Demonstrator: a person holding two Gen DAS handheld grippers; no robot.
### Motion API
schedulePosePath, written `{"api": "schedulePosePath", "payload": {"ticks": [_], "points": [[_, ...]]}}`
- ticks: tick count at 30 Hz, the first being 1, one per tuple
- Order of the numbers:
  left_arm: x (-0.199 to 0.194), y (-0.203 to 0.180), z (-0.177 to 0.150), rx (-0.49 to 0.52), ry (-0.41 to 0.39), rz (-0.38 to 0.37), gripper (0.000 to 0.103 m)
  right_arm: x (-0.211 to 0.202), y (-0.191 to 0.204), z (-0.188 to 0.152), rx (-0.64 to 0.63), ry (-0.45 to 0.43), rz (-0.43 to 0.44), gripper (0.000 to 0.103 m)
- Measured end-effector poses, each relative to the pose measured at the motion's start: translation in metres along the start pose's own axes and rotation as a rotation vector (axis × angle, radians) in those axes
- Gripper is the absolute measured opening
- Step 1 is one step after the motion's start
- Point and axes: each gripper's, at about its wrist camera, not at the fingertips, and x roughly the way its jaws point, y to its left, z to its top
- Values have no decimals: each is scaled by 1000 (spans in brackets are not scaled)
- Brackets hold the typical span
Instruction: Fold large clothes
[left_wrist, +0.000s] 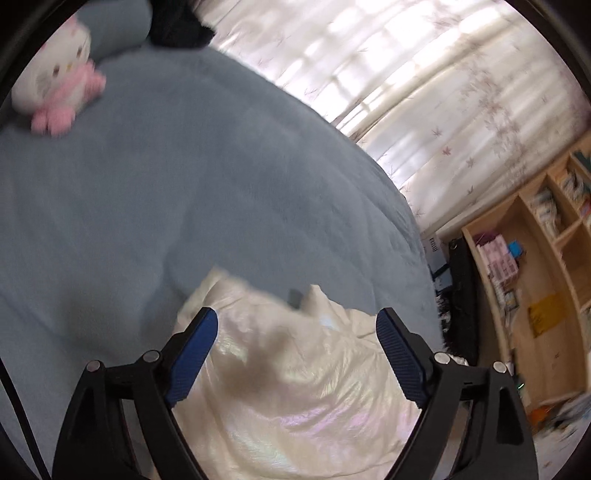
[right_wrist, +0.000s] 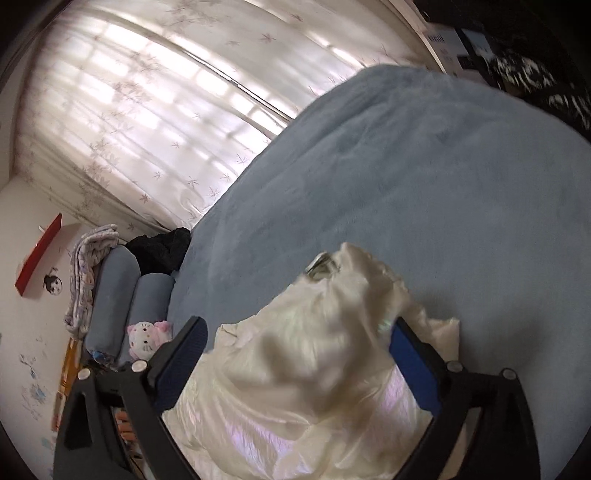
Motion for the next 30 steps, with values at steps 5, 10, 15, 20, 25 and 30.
{"api": "schedulePosePath", "payload": {"ticks": [5, 10, 15, 20, 25, 30], "points": [[6, 3, -8, 185, 37, 100, 86, -4, -7, -1, -133, -12, -110, 97], [36, 21, -23, 272, 154, 161, 86, 9, -36, -4, -172, 35, -156, 97], [64, 42, -31, 239, 208, 126, 86, 38, -49, -8, -166, 106, -96, 97], [89, 54, -36, 185, 257, 94, 86, 80, -51, -18, -167, 207, -77, 97], [85, 37, -46, 245, 198, 136, 31, 91, -58, -26, -102, 197, -65, 57], [57, 7, -46, 292, 98, 223, 11, 65, -32, -34, -198, 85, -179, 22]]}}
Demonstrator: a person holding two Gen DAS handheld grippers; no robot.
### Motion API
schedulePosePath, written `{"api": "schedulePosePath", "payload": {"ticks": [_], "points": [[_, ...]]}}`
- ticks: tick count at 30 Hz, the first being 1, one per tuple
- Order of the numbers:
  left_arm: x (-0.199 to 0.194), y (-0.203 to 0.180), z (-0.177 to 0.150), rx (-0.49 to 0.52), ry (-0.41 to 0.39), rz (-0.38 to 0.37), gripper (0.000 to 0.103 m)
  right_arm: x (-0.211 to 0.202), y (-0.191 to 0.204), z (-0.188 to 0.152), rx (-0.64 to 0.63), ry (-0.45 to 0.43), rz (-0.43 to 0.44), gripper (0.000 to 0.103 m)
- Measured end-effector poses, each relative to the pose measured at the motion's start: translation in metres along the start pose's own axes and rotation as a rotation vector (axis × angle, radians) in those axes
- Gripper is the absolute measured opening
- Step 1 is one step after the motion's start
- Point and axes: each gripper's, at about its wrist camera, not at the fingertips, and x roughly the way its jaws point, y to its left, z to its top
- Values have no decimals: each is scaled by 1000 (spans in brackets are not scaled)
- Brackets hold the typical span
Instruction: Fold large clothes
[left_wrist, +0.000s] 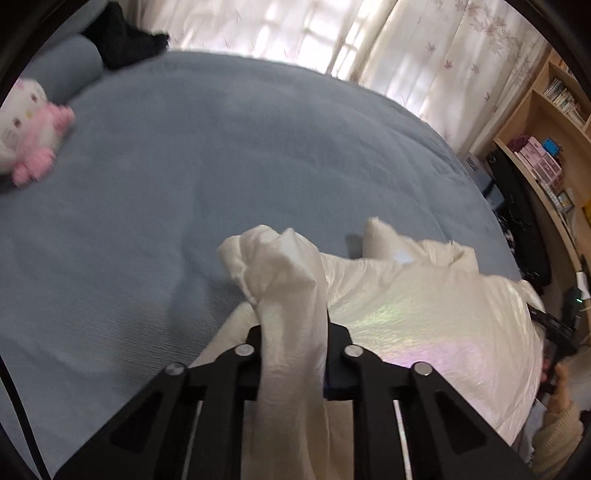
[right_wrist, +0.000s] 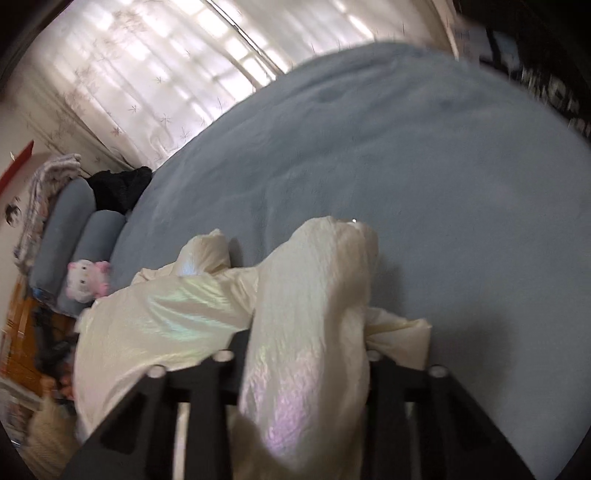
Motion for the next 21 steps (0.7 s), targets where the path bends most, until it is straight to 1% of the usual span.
{"api": "schedulePosePath", "payload": {"ticks": [1, 4, 5, 7, 8, 9, 11, 13, 14, 16, 21], "points": [[-8, -2, 1, -3, -21, 12, 11, -6, 4, 0, -2, -20, -17, 19], [-32, -13, 9, -5, -95, 51, 10, -31, 15, 6, 13, -111, -73, 18], [-35, -16, 11, -1, -109, 63, 10, -35, 18, 9, 19, -126, -88, 18], [-33, -22, 13, 12, -130, 118, 10, -34, 22, 14, 21, -145, -123, 18], [-24, -26, 15, 3, -116, 157, 10, -28, 24, 17, 21, -141, -152, 18], [-15, -25, 16, -10, -101, 181, 10, -17, 24, 18, 24, -124, -186, 18], [6, -21, 14, -34, -69, 223, 11, 6, 19, 17, 30, -74, -244, 18], [35, -19, 8, -51, -23, 261, 12, 33, 10, 13, 55, -23, -279, 18], [46, -16, 3, -50, -11, 290, 12, 37, 5, 10, 63, -17, -285, 19], [56, -13, -1, -51, -9, 317, 14, 45, -4, 5, 91, -13, -285, 23], [70, -6, -7, -76, -1, 334, 15, 53, -13, 2, 105, -10, -274, 24]]}}
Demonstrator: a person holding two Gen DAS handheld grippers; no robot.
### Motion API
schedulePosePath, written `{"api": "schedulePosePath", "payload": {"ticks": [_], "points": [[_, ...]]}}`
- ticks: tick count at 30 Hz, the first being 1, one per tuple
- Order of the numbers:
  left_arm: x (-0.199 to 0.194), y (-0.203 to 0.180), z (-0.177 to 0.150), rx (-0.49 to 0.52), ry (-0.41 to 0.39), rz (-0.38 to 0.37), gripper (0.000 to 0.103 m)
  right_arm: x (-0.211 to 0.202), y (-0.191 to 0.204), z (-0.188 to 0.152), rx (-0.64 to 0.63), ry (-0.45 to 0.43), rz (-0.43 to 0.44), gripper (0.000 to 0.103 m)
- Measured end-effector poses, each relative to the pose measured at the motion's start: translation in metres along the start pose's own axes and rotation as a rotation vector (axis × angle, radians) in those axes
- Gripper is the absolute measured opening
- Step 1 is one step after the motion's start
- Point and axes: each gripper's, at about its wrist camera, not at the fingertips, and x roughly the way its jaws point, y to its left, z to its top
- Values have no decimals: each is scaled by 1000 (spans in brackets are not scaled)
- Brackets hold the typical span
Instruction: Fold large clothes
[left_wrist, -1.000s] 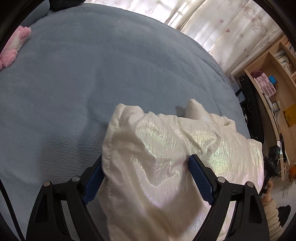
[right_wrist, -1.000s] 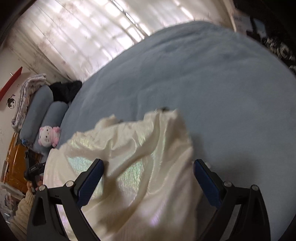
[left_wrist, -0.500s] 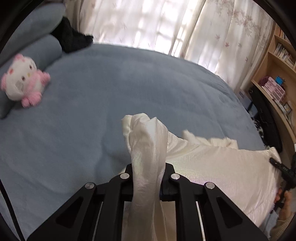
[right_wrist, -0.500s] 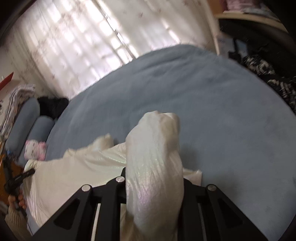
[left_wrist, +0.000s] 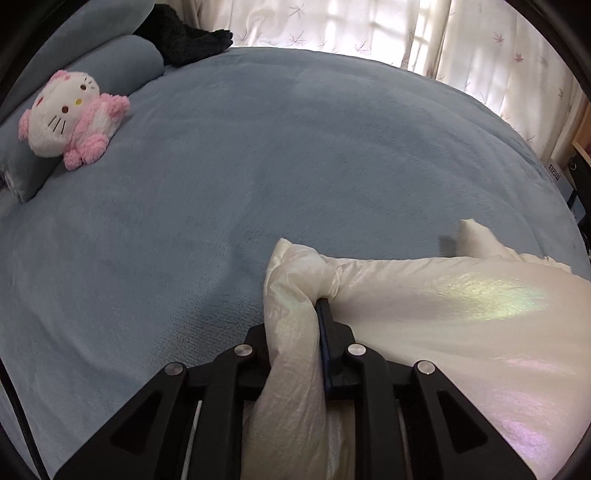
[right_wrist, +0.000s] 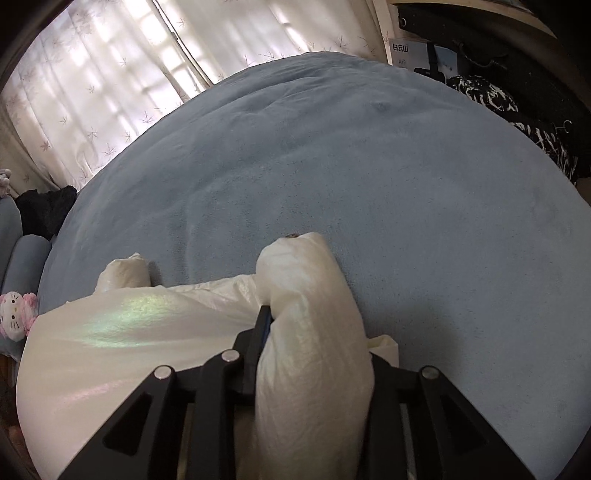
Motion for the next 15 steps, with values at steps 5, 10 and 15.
{"api": "schedulePosePath", "payload": {"ticks": [5, 10, 15], "points": [[5, -8, -9, 22, -13, 23, 16, 5, -3, -9, 8, -9, -1, 26], [9, -5, -17, -13, -22, -4, 20, 11, 1, -13, 6, -13, -1, 30], [7, -2, -18, -31, -20, -17, 30, 13, 3, -11, -8, -1, -25, 31]]}}
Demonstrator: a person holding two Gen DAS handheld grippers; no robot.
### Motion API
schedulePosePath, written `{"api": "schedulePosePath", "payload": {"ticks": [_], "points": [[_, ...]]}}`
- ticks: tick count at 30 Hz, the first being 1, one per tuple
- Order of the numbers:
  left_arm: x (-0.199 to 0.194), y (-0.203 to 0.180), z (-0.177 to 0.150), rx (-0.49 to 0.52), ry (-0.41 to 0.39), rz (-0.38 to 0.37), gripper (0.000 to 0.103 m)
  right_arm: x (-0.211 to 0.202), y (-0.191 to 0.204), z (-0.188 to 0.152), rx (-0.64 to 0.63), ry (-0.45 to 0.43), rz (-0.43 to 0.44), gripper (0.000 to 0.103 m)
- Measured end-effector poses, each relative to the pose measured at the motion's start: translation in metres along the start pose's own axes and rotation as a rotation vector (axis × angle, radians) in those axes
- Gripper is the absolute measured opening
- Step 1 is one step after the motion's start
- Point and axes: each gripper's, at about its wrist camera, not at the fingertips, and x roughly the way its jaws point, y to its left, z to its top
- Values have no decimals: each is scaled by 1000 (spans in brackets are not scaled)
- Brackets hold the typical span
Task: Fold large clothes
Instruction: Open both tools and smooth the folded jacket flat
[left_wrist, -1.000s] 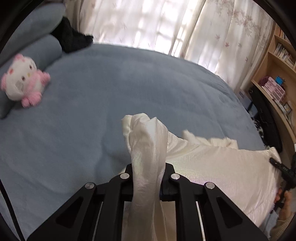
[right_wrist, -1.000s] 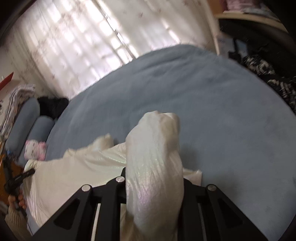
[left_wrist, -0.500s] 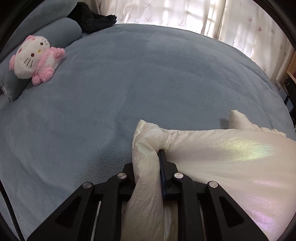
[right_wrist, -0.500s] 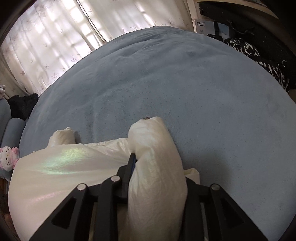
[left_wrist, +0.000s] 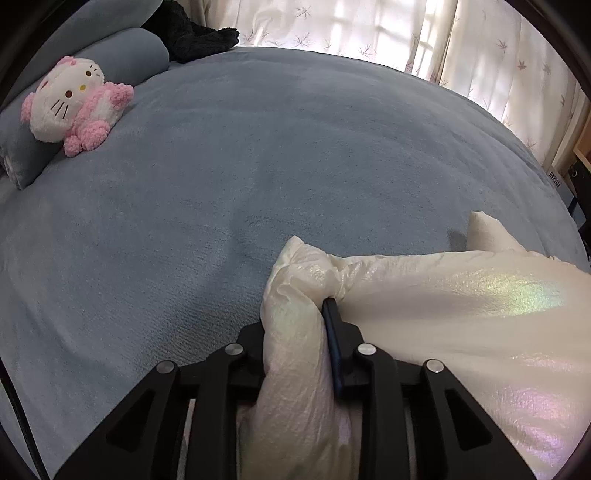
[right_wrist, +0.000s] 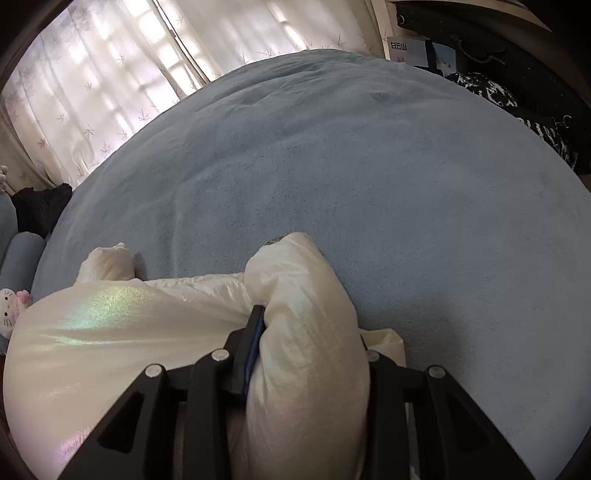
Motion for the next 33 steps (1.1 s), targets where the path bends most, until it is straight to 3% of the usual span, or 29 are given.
{"api": "schedulePosePath", "payload": {"ticks": [3, 6, 9, 13, 16, 19, 22, 25, 28, 33], "points": [[-4, 14, 7, -40, 6, 7, 51, -7, 2, 5, -10, 17, -23, 37], [-19, 21, 11, -66, 1, -22, 52, -18, 0, 10, 14, 35, -50, 45], [-45, 17, 15, -66, -45, -22, 52, -40, 0, 18, 56, 25, -63, 46], [-95, -7, 19, -36, -136, -38, 52, -84, 19, 25, 48, -77, -90, 50], [-126, -46, 11, 43, -180, -111, 52, -108, 57, 16, -24, -129, -20, 50], [-144, -93, -6, 108, -174, -197, 52, -116, 111, -7, -106, -127, 89, 50], [-146, -132, -26, 155, -154, -262, 52, -113, 157, -30, -178, -117, 175, 50], [-133, -153, -41, 190, -152, -270, 52, -98, 187, -50, -256, -118, 182, 51], [-100, -155, -53, 183, -115, -231, 52, -81, 194, -67, -307, -133, 121, 51], [-76, -158, -60, 223, -152, -162, 54, -58, 182, -73, -346, -142, 117, 51]]}}
